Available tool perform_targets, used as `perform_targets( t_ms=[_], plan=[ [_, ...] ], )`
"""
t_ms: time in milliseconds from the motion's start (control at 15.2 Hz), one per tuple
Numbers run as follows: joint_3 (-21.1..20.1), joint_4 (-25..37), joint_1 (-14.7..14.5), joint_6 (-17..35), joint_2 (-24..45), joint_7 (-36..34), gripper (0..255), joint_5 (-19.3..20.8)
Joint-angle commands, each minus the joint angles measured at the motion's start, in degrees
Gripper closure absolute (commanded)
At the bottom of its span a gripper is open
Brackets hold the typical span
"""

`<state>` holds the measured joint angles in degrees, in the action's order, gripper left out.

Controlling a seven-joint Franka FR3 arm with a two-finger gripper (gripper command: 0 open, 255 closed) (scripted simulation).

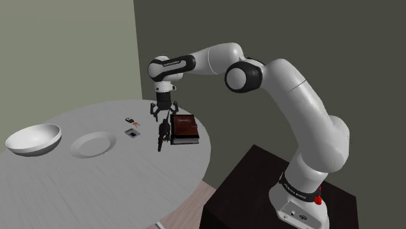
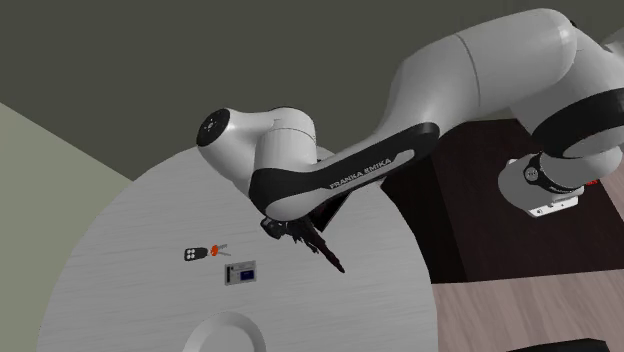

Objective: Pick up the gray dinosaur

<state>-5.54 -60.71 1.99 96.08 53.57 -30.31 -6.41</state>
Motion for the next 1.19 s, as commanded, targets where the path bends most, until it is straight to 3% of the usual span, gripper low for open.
perform_targets(
  t_ms=[0, 594, 660, 1122],
  plan=[
    [0.1, 9.5, 0.1, -3.3, 6.5, -1.2, 0, -0.4],
    [0.2, 9.4, 0.0, 0.0, 9.6, -0.7, 0, -0.3],
    [0.2, 9.4, 0.0, 0.0, 9.7, -0.7, 255, -0.3],
    [0.2, 8.6, 0.0, 0.4, 9.2, -0.7, 255, -0.4]
  ],
)
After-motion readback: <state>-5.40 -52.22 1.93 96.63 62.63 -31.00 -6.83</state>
